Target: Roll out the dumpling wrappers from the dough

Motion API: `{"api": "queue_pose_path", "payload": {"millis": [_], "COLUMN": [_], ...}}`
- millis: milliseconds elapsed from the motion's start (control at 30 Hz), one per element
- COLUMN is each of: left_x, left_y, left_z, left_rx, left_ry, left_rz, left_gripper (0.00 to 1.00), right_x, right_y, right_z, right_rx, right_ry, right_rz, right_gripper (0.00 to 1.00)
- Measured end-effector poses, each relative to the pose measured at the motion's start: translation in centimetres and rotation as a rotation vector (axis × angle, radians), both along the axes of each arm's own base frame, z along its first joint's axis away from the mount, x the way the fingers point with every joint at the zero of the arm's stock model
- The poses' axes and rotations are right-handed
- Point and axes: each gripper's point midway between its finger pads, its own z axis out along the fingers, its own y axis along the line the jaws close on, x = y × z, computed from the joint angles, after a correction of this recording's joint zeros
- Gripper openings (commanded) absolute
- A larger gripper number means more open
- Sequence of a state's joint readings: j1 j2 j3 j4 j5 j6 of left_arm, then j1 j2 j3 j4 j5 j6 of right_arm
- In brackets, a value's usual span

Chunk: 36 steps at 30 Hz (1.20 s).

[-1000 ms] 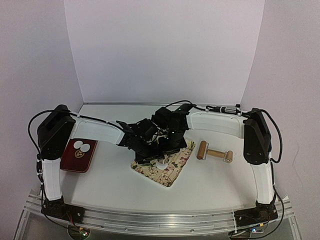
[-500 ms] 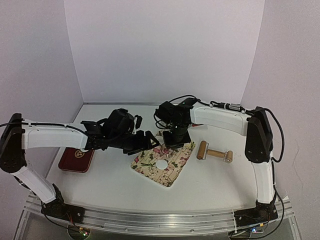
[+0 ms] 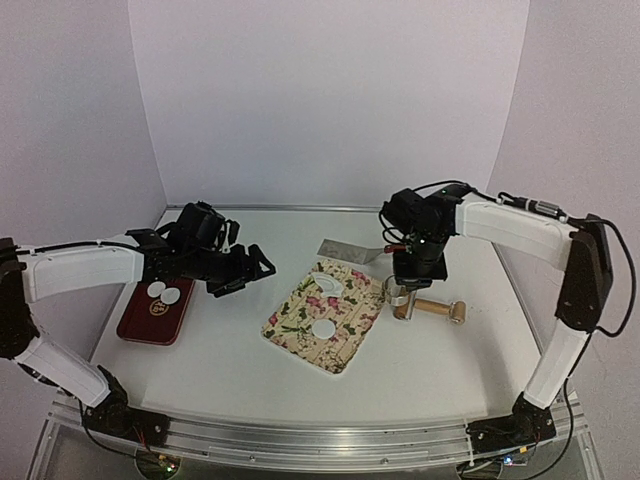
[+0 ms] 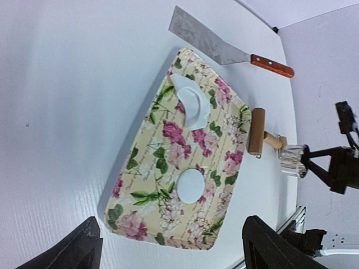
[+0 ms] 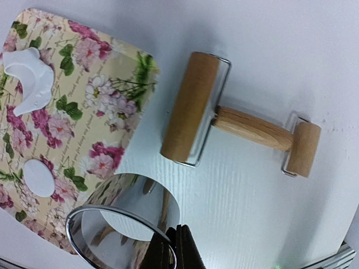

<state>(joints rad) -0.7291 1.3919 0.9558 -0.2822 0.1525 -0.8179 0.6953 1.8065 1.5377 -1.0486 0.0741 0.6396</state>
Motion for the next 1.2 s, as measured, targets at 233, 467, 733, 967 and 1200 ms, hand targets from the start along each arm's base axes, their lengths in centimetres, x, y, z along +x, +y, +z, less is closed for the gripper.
{"api": "queue_pose_path", "payload": {"millis": [233,467,733,967,1200], "left_x": [0.9,0.3,0.7,1.7,2.2], "left_y": [0.0,0.1,0.3,0.4,0.4], "left_z": [-3.4,-5.2,-6.0,-6.8,-8.1], "left_rx": [0.108,0.151,0.165,0.184,0.205], "left_ry": [0.099,0.142,0.151,0.158,0.173], "left_rz": [-0.059,-0.116,-0.134,-0.138,-0.152], "left_gripper": [0.86,0.86,0.86,0.86,0.86], "right_x": [-4.3,-6.0,-5.9,-5.7,-5.7], "right_y": [-5.5,-7.9,-8.5,-8.5,-8.5], "right_z": [-1.2,-5.2,-7.9,-9.8,-10.0], "right_rx": [-0.007,-0.042,-0.039,-0.041,-0.034], "right_ry": [0.039,0.084,0.065,0.067,0.063], "right_rz": [-0.137,-0.226,-0.278,-0.299,-0.324], "right_gripper": [0.00,0.00,0.04,0.27,0.55]}}
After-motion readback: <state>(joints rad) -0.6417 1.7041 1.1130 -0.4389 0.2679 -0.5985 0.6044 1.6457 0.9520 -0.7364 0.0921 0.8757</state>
